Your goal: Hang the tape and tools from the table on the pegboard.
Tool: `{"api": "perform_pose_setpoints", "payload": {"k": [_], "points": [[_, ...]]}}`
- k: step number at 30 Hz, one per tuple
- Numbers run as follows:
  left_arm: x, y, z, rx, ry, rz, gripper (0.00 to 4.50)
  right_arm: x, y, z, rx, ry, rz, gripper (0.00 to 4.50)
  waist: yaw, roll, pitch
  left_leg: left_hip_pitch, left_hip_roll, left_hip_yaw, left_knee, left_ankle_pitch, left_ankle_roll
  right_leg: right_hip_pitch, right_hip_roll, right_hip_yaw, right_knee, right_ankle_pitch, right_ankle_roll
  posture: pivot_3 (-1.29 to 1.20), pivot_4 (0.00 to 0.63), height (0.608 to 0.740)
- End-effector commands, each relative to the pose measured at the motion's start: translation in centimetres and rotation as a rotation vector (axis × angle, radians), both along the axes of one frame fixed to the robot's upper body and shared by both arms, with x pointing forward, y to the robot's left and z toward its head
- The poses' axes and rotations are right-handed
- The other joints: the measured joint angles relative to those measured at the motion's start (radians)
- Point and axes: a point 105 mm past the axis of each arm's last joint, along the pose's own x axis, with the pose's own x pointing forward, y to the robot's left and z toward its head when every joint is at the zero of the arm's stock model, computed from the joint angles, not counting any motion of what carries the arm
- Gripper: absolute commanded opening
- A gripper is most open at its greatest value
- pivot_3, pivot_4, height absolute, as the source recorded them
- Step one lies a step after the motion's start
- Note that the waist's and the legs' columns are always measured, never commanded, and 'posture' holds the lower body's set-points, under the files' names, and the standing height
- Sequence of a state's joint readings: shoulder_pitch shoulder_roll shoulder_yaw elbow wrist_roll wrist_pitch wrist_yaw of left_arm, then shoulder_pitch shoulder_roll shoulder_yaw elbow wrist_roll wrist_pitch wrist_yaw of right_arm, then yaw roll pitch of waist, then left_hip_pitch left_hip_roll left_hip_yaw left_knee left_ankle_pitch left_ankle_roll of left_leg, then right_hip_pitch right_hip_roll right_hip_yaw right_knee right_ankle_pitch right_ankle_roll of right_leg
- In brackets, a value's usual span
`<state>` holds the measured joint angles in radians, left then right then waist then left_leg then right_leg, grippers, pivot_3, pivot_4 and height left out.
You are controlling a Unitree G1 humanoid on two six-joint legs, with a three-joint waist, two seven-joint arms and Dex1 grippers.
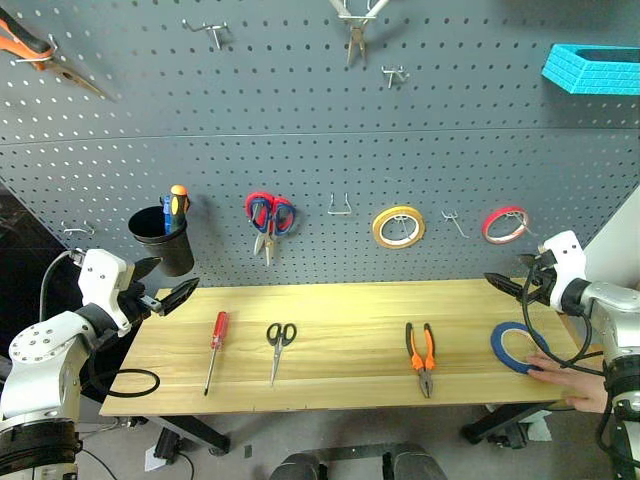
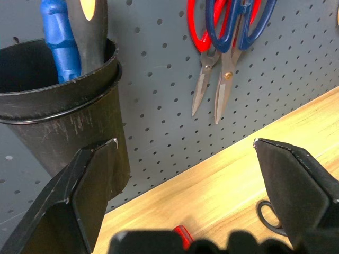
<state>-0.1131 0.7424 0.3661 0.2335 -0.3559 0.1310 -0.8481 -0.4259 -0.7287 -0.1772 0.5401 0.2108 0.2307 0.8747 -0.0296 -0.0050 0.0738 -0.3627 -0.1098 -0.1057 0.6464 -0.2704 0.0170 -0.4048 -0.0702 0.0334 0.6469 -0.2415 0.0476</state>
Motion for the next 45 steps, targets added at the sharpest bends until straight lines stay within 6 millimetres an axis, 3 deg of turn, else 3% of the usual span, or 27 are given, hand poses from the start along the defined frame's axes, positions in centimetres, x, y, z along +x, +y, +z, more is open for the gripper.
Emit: {"api": "perform_pose_setpoints", "payload": {"k": [1,11,16,23,25,29,34,39,45], "points": [[0.2,-0.3,1.4,0.012,-0.038,-0.027,4.43,0.0,-0.3,1.8,-0.002,-0.056,0.002,4.5,0.0,-0.001,0.001,0.0,0.0,0.0,0.0,0.0,0.0,0.0,0.0,0.0,0.0,0.0,0.0,-0.06,0.077,0.74],[-0.2,-1.1,1.1,0.026,-0.004,-0.078,4.43,-1.3,-0.5,1.1,-0.017,0.002,0.001,4.5,0.0,-0.004,0.026,0.0,0.0,0.0,0.0,0.0,0.0,0.0,0.0,0.0,-0.001,0.0,0.0,-0.06,0.135,0.74],[-1.1,-3.4,-0.5,0.116,0.068,-0.194,4.43,-1.8,-1.1,0.1,-0.065,0.073,-0.037,4.5,-0.001,-0.004,0.066,-0.001,0.001,0.001,0.0,0.0,0.0,0.0,0.0,0.001,-0.001,0.0,0.0,-0.07,0.195,0.74],[-0.2,-6.9,-1.4,0.107,0.071,-0.282,4.43,-2.4,-2.2,-1.1,-0.143,0.206,-0.101,4.5,-0.003,-0.008,0.118,-0.003,0.002,0.001,0.0,0.0,0.001,-0.002,0.0,0.0,-0.001,0.001,-0.001,-0.1,0.246,0.74],[-0.2,-9.2,-2.1,0.102,0.085,-0.372,4.43,-2.4,-2.5,-1.4,-0.149,0.239,-0.117,4.5,-0.003,-0.008,0.125,-0.004,0.002,0.001,-0.001,-0.001,0.002,-0.002,-0.001,-0.001,-0.001,0.001,-0.001,-0.11,0.249,0.74],[-0.3,-17.4,-3.8,0.052,0.089,-0.608,4.43,-2.6,-1.9,-2.8,-0.148,0.366,-0.126,4.5,-0.003,-0.009,0.141,-0.004,0.001,0.004,0.0,-0.003,0.004,-0.002,-0.002,0.001,-0.003,0.001,-0.001,-0.12,0.261,0.74],[-1.9,-22.9,-4.4,-0.006,0.107,-0.785,4.43,-2.9,-1.3,-4.3,-0.16,0.464,-0.151,4.5,-0.012,-0.015,0.146,-0.01,0.002,0.004,0.0,-0.004,0.004,-0.008,-0.001,0.001,-0.003,0.001,0.0,-0.12,0.271,0.74],[-3.7,-26.6,-4.4,-0.012,0.092,-0.887,4.43,-2.9,-0.9,-5.8,-0.161,0.505,-0.183,4.5,-0.023,-0.016,0.152,-0.018,0.002,0.006,0.003,-0.003,0.003,-0.016,-0.001,0.002,-0.001,0.001,0.0,-0.11,0.285,0.74],[-4.6,-26.9,-4.4,-0.03,0.112,-0.889,4.43,-3.1,0.5,-7.5,-0.126,0.534,-0.163,4.5,-0.026,-0.015,0.17,-0.018,0.002,0.006,0.004,-0.004,0.004,-0.016,-0.001,0.002,0.001,0.002,0.001,-0.09,0.294,0.74]]}}
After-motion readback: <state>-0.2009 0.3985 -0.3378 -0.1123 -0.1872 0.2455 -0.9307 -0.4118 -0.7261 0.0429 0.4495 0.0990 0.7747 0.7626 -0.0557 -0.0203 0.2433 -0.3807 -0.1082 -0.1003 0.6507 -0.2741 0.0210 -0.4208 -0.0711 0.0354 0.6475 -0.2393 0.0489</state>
